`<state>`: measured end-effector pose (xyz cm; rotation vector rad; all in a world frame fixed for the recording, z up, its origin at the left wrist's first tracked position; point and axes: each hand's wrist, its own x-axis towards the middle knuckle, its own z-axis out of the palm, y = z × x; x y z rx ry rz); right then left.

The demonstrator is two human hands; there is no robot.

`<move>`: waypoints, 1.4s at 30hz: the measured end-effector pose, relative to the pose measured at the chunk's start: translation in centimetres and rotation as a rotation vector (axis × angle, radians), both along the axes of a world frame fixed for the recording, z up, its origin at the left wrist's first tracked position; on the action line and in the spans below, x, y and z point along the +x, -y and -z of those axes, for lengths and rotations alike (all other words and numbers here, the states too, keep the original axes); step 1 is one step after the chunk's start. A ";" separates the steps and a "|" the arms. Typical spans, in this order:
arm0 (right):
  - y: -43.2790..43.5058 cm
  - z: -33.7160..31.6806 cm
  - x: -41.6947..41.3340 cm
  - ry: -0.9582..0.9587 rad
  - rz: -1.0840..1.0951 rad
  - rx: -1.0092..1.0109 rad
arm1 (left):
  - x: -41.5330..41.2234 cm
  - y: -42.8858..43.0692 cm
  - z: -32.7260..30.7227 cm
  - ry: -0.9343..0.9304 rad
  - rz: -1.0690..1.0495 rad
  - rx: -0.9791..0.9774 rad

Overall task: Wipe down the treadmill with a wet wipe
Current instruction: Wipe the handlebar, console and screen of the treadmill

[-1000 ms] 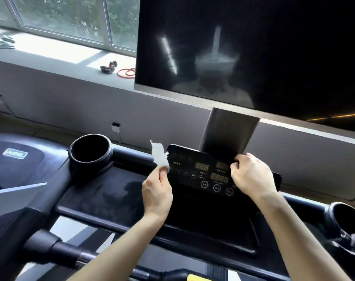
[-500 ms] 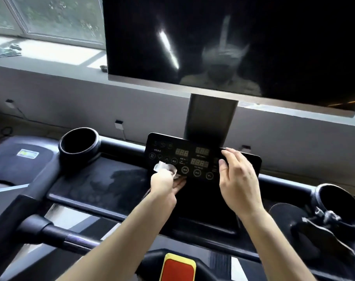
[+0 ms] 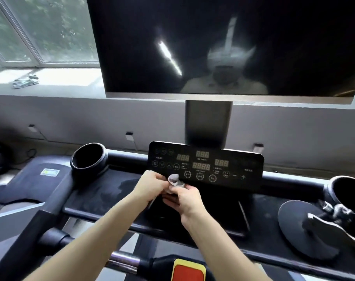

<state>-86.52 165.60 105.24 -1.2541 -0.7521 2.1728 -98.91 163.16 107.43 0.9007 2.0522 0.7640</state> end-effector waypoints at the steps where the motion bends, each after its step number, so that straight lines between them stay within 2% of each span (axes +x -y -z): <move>1: 0.1 -0.1 -1.2 -0.010 0.010 -0.024 | -0.5 0.1 0.3 -0.195 0.029 -0.024; 3: 0.1 -0.1 -2.9 -0.054 0.046 -0.078 | -0.9 0.7 0.3 -0.594 0.049 -0.066; 5: -0.3 -0.3 -3.7 -0.110 0.093 -0.129 | -1.4 1.5 -0.1 -0.780 0.041 -0.018; 9: -2.6 -0.4 -2.0 -0.172 0.280 -0.284 | -3.4 2.0 -0.8 -0.765 0.058 0.121; 12: -4.1 -0.5 2.9 -0.169 0.475 -0.316 | -4.5 1.5 -1.4 -0.817 0.106 0.312; 15: -4.6 -0.9 6.8 -0.314 0.698 -0.319 | -5.1 0.4 -1.6 -0.904 0.214 0.552; 17: -3.5 -1.8 5.5 -0.390 0.755 -0.305 | -5.1 -0.7 -1.2 -0.972 0.333 0.642; 20: -1.5 -2.6 1.1 -0.482 0.664 -0.348 | -5.0 -2.0 -1.0 -0.980 0.487 0.638; 22: -1.3 -2.9 0.9 -0.510 0.651 -0.371 | -5.2 -2.6 -0.7 -0.977 0.526 0.613; 26: -3.1 -2.6 8.4 -0.475 0.851 -0.217 | -5.3 -3.2 0.0 -0.986 0.551 0.615; 28: -4.0 -2.3 11.8 -0.378 0.902 -0.100 | -5.2 -3.2 0.3 -0.969 0.550 0.628; 30: -5.2 -2.5 13.0 -0.183 0.891 0.037 | -5.0 -3.3 0.4 -0.949 0.536 0.649; 32: -7.2 -3.1 13.1 0.095 0.834 0.201 | -4.9 -3.3 0.4 -0.937 0.536 0.655; 36: -10.6 -5.3 11.2 0.664 0.553 0.521 | -5.3 -3.2 0.6 -0.960 0.556 0.669; 40: -11.9 -6.0 10.3 1.018 0.262 0.814 | -5.6 -3.4 0.7 -0.962 0.552 0.693; 42: -12.4 -6.0 10.8 1.210 0.117 0.882 | -5.8 -3.6 0.8 -0.957 0.561 0.708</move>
